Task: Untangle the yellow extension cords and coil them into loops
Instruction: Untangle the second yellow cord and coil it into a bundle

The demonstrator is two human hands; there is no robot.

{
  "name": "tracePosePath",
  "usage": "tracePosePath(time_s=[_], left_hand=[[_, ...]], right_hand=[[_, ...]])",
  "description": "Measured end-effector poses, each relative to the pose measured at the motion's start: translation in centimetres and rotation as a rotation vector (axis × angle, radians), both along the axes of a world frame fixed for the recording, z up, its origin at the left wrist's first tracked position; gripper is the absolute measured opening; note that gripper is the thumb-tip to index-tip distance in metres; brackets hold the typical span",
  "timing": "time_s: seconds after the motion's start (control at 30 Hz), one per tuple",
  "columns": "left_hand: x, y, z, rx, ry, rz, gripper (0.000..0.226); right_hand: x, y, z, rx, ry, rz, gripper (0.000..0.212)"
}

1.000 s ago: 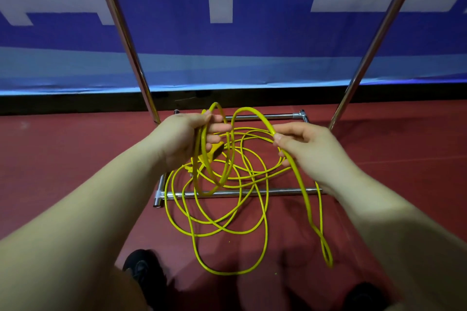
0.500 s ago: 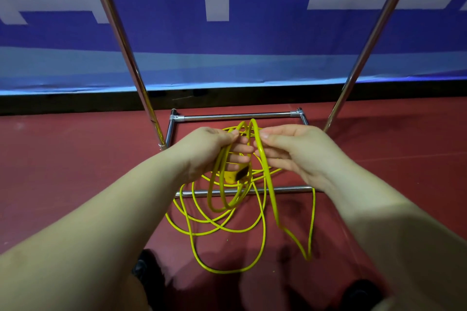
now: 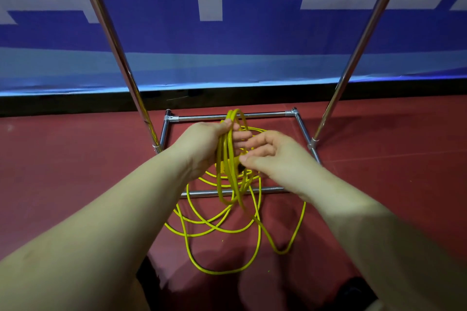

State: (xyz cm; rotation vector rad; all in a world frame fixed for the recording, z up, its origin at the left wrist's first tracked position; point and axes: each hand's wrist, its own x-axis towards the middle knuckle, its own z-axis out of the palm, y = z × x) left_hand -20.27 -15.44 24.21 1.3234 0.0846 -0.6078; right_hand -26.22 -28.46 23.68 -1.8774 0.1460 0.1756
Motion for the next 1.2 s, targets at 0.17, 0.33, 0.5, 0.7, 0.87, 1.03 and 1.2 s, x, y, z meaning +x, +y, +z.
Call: tracePosePath(time_s=[0.17, 0.33, 0.5, 0.7, 0.87, 1.03, 1.2], left_hand=[[0.4, 0.2, 0.5, -0.1, 0.067, 0.077, 0.028], [1.3, 1.5, 0.4, -0.207, 0.132, 0.139, 0.032], [2.9, 4.4, 1.2, -0.302, 0.107, 0.243, 0.031], [3.8, 7.0, 1.1, -0.217, -0.008, 0.335, 0.032], [3.3, 7.4, 0.3, -0.047, -0.137, 0.267, 0.017], [1.3, 6.0, 0.3, 0.036, -0.202, 0.091, 0.015], [-0.9, 3.2, -0.3, 0.08, -0.181, -0.153, 0.011]], right_hand=[[-0.7, 0.9, -1.6, -0.136, 0.031, 0.159, 0.018], [-0.5, 0.1, -1.0, -0.103, 0.073, 0.276, 0.02], [-1.4, -2.0, -2.3, -0.728, 0.25, 0.624, 0.018], [-0.8, -5.4, -3.0, -0.842, 0.365, 0.479, 0.01], [-0.2, -5.7, -2.1, -0.291, 0.366, 0.091, 0.007], [0.2, -4.1, 0.0, 0.41, 0.371, -0.207, 0.01], [0.7, -2.1, 1.2, 0.746, 0.305, -0.373, 0.012]])
